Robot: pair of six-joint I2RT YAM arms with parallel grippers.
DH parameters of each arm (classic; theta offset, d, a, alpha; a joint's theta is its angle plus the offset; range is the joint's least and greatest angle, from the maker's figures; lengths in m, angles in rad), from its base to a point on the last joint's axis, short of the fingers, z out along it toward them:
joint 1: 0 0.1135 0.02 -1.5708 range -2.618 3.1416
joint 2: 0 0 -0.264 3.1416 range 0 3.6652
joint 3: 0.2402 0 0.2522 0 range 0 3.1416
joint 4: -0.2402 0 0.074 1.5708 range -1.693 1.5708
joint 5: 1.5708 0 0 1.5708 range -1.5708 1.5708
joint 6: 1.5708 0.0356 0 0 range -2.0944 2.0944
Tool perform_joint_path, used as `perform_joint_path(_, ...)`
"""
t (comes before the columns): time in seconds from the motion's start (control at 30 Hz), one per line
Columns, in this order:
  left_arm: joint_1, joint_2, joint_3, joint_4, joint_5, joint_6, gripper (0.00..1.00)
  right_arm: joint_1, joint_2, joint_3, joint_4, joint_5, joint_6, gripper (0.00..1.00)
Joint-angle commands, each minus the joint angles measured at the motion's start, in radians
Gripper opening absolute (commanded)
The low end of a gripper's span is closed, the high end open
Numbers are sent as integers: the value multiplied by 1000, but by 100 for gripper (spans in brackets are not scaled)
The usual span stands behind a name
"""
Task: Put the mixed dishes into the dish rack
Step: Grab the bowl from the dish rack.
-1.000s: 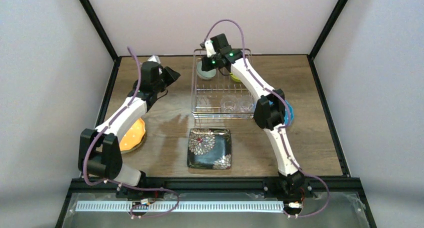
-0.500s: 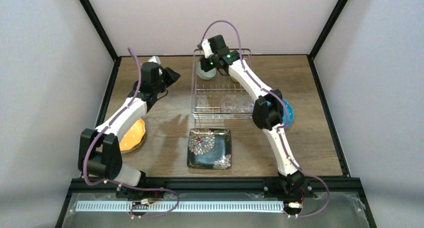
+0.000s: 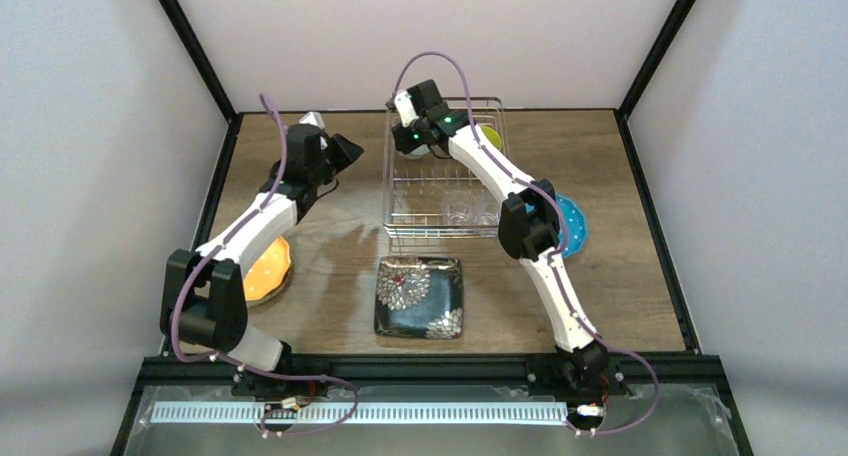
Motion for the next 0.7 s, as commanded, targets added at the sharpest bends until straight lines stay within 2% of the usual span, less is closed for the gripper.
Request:
perform_joint_path(0.0, -2, 7, -7, 33, 10, 10, 89, 13, 42, 2, 8, 6, -20, 74)
perform_joint_path(0.67, 0, -24, -38, 75, 17, 4, 90, 16, 106, 26, 30, 50, -51, 73)
